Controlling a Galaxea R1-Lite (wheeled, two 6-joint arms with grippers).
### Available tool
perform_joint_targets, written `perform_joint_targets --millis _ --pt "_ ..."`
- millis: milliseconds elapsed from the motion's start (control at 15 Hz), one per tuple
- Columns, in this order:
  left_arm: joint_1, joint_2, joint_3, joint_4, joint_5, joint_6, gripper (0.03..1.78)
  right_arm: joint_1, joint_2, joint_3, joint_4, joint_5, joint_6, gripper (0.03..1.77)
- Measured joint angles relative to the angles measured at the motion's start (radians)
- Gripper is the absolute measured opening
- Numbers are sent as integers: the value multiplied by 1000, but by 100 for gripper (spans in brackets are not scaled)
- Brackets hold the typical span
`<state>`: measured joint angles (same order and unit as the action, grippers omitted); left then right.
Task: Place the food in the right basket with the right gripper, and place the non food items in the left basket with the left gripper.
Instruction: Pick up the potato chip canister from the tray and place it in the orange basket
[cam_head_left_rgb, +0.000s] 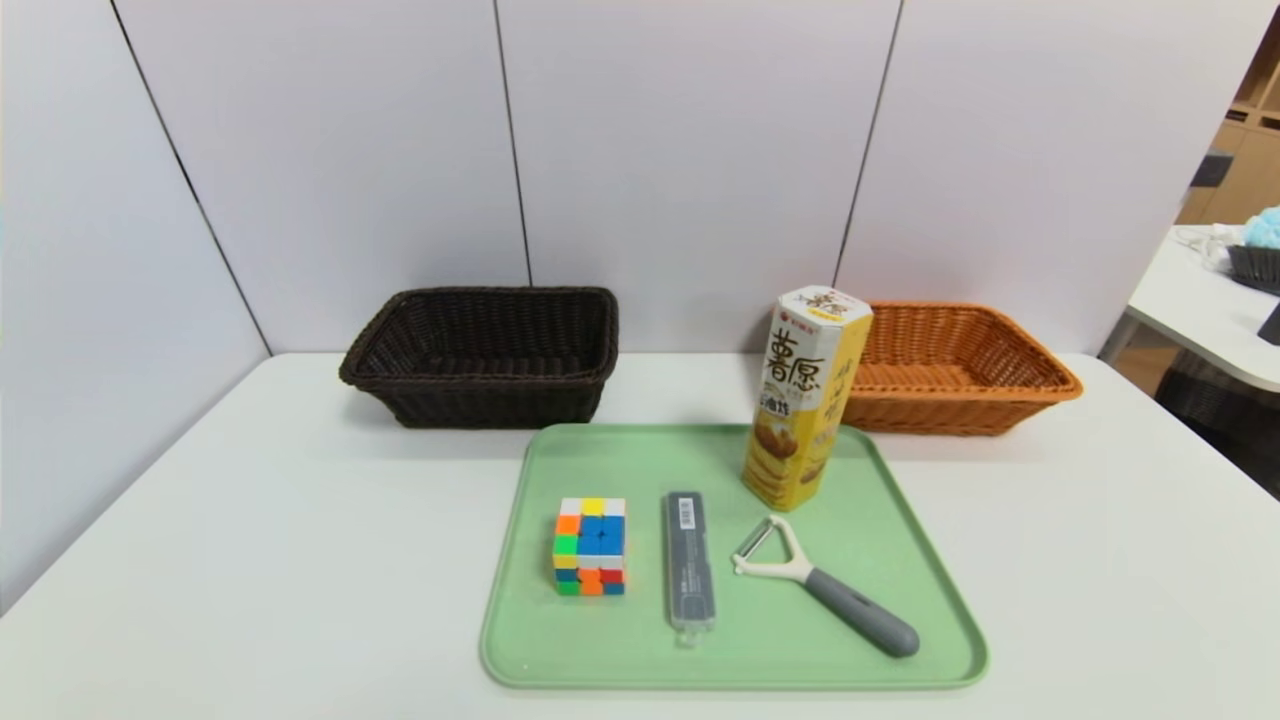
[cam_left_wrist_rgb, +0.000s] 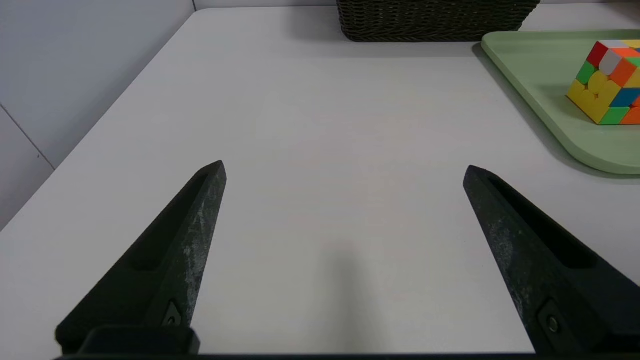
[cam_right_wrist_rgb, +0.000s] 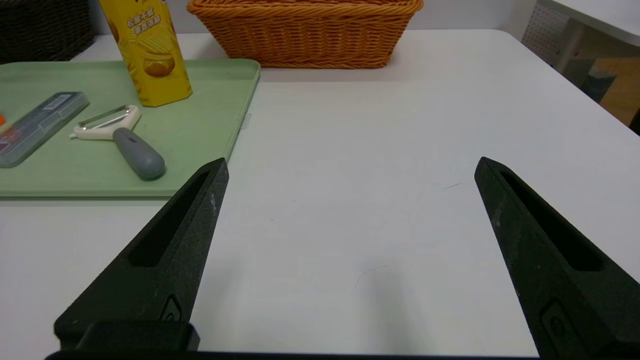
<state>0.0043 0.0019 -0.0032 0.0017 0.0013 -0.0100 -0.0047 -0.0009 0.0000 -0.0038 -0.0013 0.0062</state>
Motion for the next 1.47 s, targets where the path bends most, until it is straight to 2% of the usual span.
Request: perform_joint_targets --millis 667,800,1000,1200,1467 --pt "0 0 0 0 0 1 169 0 0 0 -2 1 -3 170" --pt "0 0 0 0 -1 31 169 0 0 0 -2 0 -3 170" --pt "-1 0 0 7 -33 75 169 0 0 0 -3 3 -15 170" --pt "-1 0 -18 17 -44 88 169 1 0 -1 -4 24 -62 170" --pt "-1 30 -151 108 -110 91 169 0 1 -43 15 49 -81 170"
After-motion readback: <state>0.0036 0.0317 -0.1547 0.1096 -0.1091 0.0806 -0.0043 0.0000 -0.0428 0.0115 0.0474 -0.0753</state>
